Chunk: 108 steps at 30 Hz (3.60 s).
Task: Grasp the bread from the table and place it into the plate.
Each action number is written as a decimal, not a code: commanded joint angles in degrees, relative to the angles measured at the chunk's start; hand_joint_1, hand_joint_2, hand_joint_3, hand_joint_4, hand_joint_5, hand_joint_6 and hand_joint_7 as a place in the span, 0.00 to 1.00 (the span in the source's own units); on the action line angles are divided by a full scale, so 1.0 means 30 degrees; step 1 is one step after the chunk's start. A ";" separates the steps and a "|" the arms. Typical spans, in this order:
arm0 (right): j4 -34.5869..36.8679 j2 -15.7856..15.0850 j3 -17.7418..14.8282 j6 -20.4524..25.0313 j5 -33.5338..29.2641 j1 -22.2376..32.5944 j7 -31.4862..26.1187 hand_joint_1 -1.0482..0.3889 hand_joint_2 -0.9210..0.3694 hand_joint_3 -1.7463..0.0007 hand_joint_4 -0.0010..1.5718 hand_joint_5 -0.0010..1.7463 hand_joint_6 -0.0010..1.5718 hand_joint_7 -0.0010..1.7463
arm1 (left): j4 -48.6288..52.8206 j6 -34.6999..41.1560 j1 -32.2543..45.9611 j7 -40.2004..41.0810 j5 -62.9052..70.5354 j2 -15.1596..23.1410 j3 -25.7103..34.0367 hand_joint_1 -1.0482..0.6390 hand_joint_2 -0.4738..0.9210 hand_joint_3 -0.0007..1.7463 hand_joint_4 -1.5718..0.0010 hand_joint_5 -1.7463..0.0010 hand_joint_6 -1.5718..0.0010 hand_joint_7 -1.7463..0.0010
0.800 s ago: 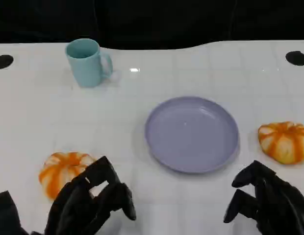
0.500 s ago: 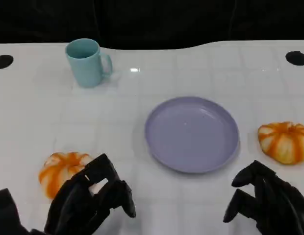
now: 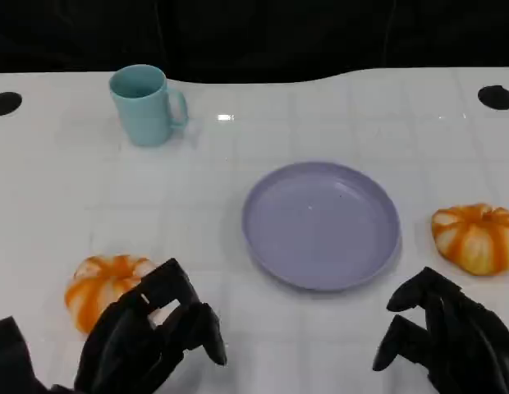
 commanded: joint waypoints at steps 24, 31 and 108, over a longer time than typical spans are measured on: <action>-0.0164 -0.0086 0.0051 -0.0063 -0.0181 -0.0013 -0.0152 0.37 0.00 0.74 0.40 1.00 0.27 0.96 | -0.2790 -0.6823 -0.0711 0.2587 1.0480 0.4970 -0.0199 0.35 1.00 0.05 0.87 0.54 0.71 0.93; -0.0335 -0.0120 0.0058 0.0209 -0.0108 -0.0003 -0.0285 0.38 0.00 0.74 0.40 1.00 0.26 0.96 | -0.3485 -0.8544 -0.1035 0.4454 1.5071 0.7327 -0.0162 0.34 1.00 0.01 0.93 0.65 0.76 0.99; -0.0446 -0.0282 -0.0034 0.0081 -0.0097 0.0117 -0.0010 0.35 0.00 0.74 0.40 1.00 0.27 0.96 | 1.2182 -0.9124 -0.9994 1.5188 2.3041 0.9187 -0.7475 0.48 0.92 0.46 0.44 0.00 0.57 0.00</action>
